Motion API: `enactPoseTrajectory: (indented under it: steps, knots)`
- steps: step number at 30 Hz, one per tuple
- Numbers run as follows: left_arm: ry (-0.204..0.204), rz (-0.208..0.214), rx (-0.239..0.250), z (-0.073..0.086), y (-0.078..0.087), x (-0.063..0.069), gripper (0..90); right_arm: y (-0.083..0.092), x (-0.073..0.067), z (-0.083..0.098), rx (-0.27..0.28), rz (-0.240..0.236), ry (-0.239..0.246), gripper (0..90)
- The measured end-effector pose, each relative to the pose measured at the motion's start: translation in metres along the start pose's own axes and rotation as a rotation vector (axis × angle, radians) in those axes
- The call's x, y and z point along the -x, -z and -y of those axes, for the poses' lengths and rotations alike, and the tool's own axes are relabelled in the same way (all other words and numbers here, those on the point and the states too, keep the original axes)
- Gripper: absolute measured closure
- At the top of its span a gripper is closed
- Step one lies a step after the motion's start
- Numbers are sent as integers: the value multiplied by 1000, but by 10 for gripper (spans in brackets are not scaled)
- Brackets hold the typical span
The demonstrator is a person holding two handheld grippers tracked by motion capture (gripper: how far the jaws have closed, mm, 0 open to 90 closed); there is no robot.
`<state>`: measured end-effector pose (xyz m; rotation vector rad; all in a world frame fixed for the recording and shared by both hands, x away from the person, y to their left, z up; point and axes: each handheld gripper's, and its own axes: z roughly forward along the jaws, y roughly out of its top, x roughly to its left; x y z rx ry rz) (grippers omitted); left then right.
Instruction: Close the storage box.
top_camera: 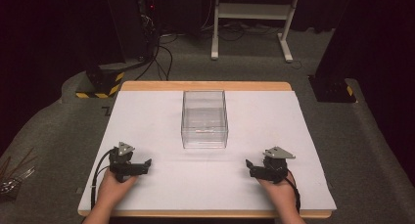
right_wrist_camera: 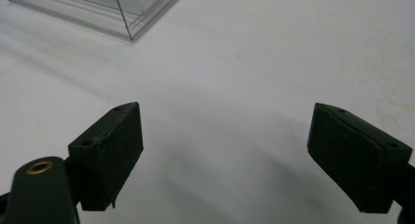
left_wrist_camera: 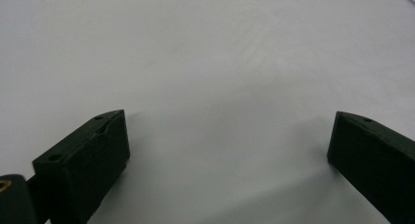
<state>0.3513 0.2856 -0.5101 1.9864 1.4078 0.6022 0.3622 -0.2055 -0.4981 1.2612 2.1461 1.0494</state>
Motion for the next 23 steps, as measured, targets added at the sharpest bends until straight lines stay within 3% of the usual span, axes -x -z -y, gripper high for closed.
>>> enactPoseTrajectory:
  steps: [3, 6, 23]
  knots:
    - [-1, 0, 0, 0, 0, 0, 21, -1, 1, 2, -43, 11, 8, 136]
    - [3, 0, 0, 0, 0, 0, 23, -9, -2, 0, -121, 6, 40, 147]
    - [4, 1, 0, 0, 0, 0, 23, -9, -1, 1, -116, 4, 37, 156]
